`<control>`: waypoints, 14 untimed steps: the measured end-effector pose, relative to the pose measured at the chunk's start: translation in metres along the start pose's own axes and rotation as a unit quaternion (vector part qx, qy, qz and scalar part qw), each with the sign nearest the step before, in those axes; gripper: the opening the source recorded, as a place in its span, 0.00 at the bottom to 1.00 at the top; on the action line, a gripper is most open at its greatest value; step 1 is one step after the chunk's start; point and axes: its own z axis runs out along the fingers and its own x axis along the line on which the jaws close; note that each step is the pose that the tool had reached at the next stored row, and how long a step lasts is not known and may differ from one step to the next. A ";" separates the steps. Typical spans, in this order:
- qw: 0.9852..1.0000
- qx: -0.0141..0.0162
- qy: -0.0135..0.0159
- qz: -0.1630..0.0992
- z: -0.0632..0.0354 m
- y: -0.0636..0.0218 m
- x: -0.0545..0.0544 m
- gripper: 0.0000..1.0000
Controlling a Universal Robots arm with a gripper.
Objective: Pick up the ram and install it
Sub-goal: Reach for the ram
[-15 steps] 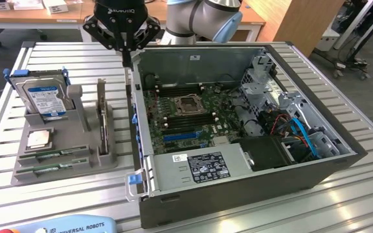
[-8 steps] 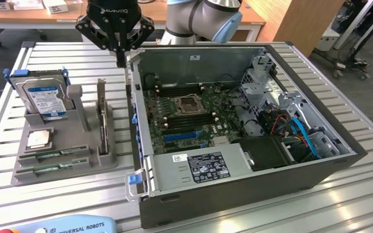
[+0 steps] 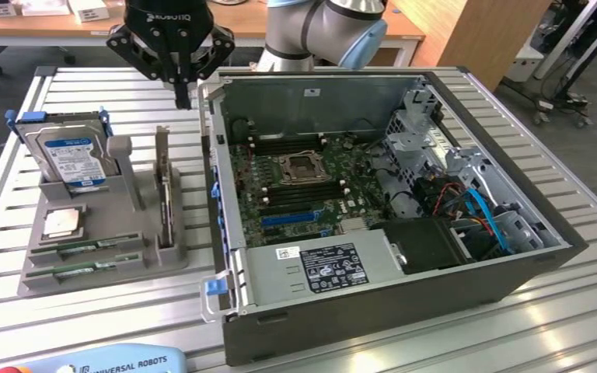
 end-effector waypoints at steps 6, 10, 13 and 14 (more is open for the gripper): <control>1.000 0.000 0.000 0.000 0.0000 -0.0008 0.010 0.10; 1.000 0.000 0.000 0.000 -0.0001 -0.0013 0.017 0.10; 1.000 0.000 0.000 0.000 -0.0001 -0.0016 0.022 0.10; 1.000 0.000 0.000 0.000 -0.0001 -0.0017 0.023 0.10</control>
